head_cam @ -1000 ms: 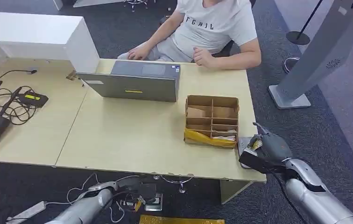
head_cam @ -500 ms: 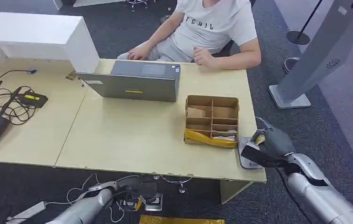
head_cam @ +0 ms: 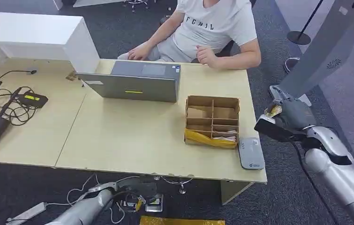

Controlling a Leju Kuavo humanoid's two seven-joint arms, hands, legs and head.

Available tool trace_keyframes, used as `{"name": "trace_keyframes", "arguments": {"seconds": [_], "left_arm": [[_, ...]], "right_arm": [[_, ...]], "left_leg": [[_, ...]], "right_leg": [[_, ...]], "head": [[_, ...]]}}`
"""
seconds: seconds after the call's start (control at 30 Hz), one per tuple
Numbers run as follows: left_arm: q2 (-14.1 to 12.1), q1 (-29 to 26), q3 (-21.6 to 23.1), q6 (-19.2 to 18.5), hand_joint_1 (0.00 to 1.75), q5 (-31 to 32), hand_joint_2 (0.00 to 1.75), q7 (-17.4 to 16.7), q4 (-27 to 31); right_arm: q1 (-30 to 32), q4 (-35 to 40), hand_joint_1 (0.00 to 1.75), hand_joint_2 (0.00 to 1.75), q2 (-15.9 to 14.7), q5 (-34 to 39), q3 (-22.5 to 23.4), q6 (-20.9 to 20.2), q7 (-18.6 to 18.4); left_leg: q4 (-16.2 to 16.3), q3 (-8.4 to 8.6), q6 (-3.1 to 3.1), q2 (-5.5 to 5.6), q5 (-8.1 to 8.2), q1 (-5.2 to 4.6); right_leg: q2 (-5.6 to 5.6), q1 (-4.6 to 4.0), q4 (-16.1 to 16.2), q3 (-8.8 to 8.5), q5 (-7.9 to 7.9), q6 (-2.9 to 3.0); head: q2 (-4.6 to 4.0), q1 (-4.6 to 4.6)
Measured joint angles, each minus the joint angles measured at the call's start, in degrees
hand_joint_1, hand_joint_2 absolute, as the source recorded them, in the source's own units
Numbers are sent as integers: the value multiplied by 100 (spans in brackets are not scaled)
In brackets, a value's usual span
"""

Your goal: Pass the card to the sensor for recognition and then transmit it.

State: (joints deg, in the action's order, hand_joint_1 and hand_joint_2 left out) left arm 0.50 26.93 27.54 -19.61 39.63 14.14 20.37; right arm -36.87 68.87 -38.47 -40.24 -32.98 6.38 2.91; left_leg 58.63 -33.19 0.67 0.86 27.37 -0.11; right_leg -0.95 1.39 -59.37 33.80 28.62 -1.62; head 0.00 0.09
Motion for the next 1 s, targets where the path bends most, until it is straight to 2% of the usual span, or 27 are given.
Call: {"name": "trace_keyframes", "arguments": {"seconds": [0.3, 0.53, 0.77, 1.0], "left_arm": [[13, 32, 7, -81, 0, 0, 0, 4, 0], [63, 126, 92, -151, 0, 103, 0, 11, 0], [111, 212, 151, -214, 0, 142, 0, 22, -2], [144, 291, 199, -301, 0, 158, 0, 22, -22]], "right_arm": [[-127, 212, 175, 175, 123, -328, -92, -52, 94], [-154, 197, 175, 175, 459, -715, -306, 291, 280], [-296, 94, 175, 175, 797, -789, -472, 358, 293], [-450, -98, 175, 175, 981, -813, -557, 407, 337]], "left_leg": [[0, -2, 0, 1, 0, 1], [-1, -3, -1, 3, -1, 2], [-1, -3, -1, 3, -1, 2], [0, -3, -1, 2, -1, 2]], "right_leg": [[-2, -1, 0, 0, 0, 0], [-4, -2, -1, 0, 0, 0], [-2, -2, -2, 0, 0, 0], [-2, -2, -2, 0, 0, 0]], "head": [[0, -2], [0, 2], [0, 2], [0, 2]]}}
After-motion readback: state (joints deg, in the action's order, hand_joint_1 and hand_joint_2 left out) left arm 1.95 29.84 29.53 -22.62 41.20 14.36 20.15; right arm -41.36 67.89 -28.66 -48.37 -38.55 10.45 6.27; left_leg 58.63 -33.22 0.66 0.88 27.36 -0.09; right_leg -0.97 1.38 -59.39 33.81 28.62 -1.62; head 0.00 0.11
